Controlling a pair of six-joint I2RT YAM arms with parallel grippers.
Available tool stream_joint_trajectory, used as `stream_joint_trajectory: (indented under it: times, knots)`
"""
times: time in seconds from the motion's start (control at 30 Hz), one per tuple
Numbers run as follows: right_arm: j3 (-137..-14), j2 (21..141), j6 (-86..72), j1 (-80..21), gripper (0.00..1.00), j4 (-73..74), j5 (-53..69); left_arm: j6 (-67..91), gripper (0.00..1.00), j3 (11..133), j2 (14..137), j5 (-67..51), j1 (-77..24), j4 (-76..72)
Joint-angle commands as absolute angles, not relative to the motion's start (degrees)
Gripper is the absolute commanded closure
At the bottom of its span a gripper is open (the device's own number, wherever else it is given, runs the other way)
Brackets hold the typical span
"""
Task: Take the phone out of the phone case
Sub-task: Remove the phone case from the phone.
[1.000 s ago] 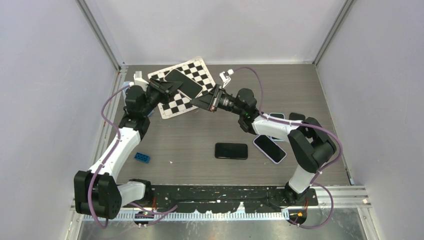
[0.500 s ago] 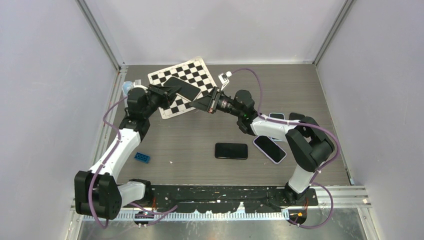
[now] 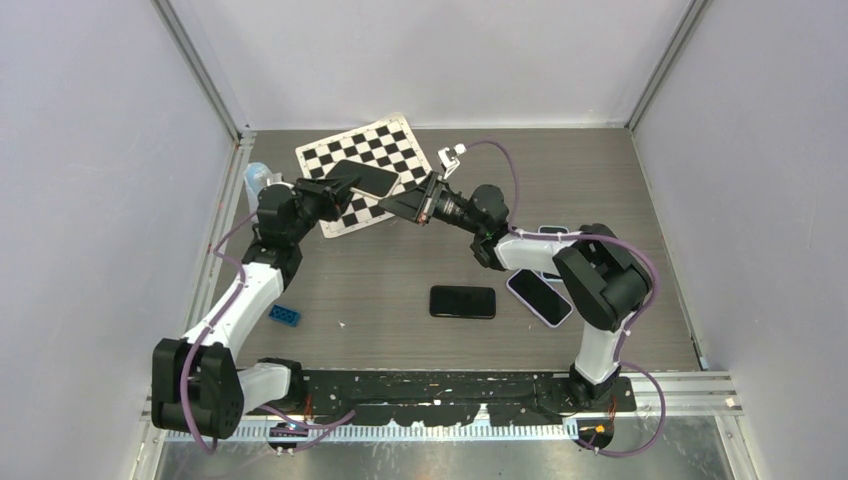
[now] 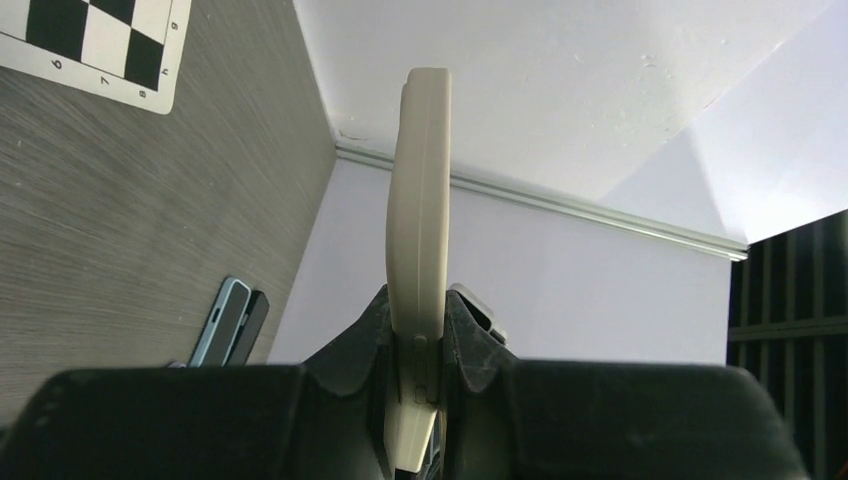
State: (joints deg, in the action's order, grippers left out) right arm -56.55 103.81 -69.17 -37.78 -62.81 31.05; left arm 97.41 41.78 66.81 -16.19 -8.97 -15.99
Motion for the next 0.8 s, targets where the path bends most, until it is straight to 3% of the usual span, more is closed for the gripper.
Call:
stream_joint_trajectory:
  times: [0.0,0.5,0.63,0.77]
  knots:
    - [-56.17,108.61,-76.72,-36.21,0.99,-67.99,28.67,105.45,1.00,42.14,64.12,-23.01,-10.03,-31.85]
    - [-57.81,108.17,-74.09,-36.12,0.98,-59.87,27.92,101.69,1.00,43.49,62.47,-21.96,-10.03,-31.07]
    - [-57.97,104.27,-71.88,-36.04,0.82,-59.31,30.75,96.66,1.00,43.80,61.99,-20.86,-10.01,-27.40]
    - [-55.87,98.40,-66.93,-36.02,0.49,-55.43,31.28,92.56,1.00,45.40,62.70,-21.49,-9.90,-24.40]
